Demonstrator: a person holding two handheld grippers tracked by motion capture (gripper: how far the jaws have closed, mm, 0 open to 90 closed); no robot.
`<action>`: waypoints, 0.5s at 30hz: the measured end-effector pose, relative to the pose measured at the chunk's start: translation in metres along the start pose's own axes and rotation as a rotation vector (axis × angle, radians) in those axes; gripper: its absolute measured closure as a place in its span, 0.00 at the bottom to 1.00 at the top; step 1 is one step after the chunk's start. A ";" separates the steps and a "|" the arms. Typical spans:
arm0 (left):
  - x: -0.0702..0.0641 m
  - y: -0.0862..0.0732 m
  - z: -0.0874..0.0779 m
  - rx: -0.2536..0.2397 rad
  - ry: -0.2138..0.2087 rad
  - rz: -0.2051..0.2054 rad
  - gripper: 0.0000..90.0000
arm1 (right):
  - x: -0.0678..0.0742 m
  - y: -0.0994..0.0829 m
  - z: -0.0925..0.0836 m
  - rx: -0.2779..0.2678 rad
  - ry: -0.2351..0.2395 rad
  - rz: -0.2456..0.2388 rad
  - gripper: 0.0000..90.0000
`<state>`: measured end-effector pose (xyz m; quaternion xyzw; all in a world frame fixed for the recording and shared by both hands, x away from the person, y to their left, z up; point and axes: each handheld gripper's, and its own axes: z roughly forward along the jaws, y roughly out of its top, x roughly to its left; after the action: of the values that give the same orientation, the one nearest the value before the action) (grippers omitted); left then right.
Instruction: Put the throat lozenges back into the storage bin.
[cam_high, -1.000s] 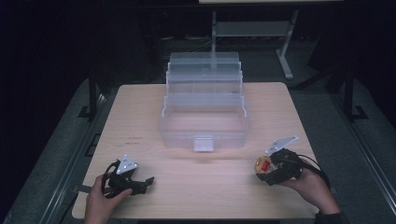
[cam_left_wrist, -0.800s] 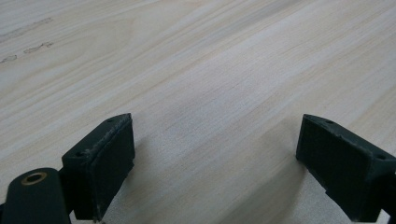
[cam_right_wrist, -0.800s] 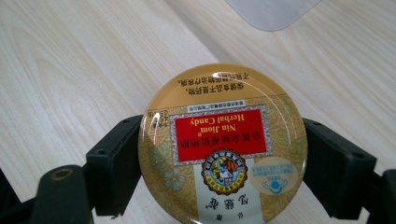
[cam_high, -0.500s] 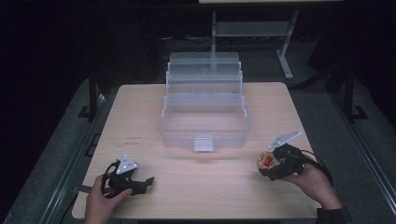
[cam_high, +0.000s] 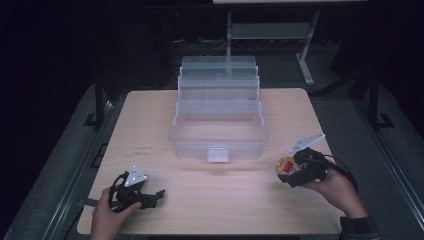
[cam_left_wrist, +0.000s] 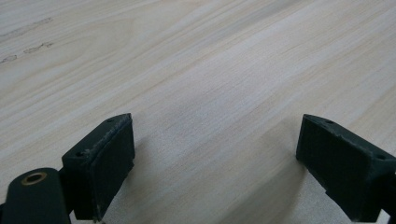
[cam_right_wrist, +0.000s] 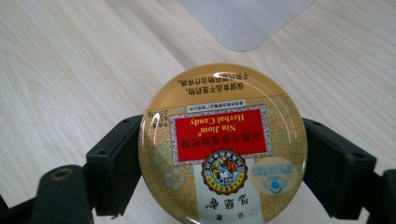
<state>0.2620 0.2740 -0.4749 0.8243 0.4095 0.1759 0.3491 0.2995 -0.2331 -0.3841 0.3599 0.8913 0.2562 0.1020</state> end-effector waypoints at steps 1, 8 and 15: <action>0.000 0.000 0.000 0.000 0.000 0.000 0.12 | -0.001 0.001 0.000 -0.002 -0.002 -0.004 0.22; 0.000 0.000 0.000 0.000 0.000 0.000 0.12 | -0.004 0.007 -0.005 -0.007 -0.004 -0.001 0.22; 0.000 0.000 0.000 0.000 0.000 0.001 0.12 | -0.008 0.013 -0.010 -0.008 -0.014 -0.004 0.22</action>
<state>0.2621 0.2740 -0.4748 0.8246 0.4092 0.1757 0.3489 0.3096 -0.2342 -0.3688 0.3595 0.8902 0.2571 0.1101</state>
